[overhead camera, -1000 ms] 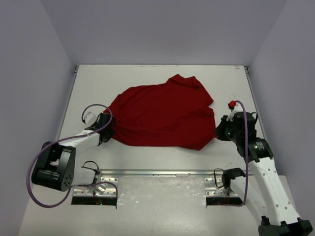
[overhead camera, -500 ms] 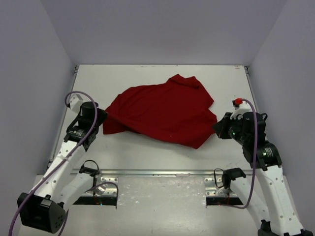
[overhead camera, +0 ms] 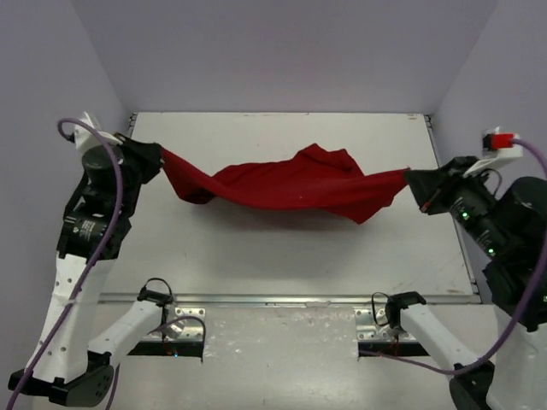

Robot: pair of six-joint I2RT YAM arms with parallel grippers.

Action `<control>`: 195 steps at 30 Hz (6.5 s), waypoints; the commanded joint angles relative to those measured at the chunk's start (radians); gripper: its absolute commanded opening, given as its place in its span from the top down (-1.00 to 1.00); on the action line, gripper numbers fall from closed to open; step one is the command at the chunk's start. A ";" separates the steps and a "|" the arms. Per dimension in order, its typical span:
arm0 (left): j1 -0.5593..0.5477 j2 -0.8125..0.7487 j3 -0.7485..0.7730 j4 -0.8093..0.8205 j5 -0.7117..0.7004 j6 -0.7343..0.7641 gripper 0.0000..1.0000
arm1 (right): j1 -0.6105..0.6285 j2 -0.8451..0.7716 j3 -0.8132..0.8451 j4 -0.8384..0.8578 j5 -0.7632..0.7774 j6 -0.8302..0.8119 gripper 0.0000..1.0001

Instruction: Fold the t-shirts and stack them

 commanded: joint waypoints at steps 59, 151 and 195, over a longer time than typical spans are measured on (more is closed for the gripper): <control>0.067 0.992 0.718 0.227 -0.033 0.135 0.99 | -0.349 1.313 0.761 0.385 -0.312 0.152 0.97; 0.040 0.208 0.549 0.253 0.323 0.393 0.99 | -0.571 0.696 0.890 0.060 0.099 0.069 0.97; 0.055 0.526 0.204 0.419 0.178 0.209 0.99 | -0.111 0.841 0.425 0.378 0.377 -0.208 0.97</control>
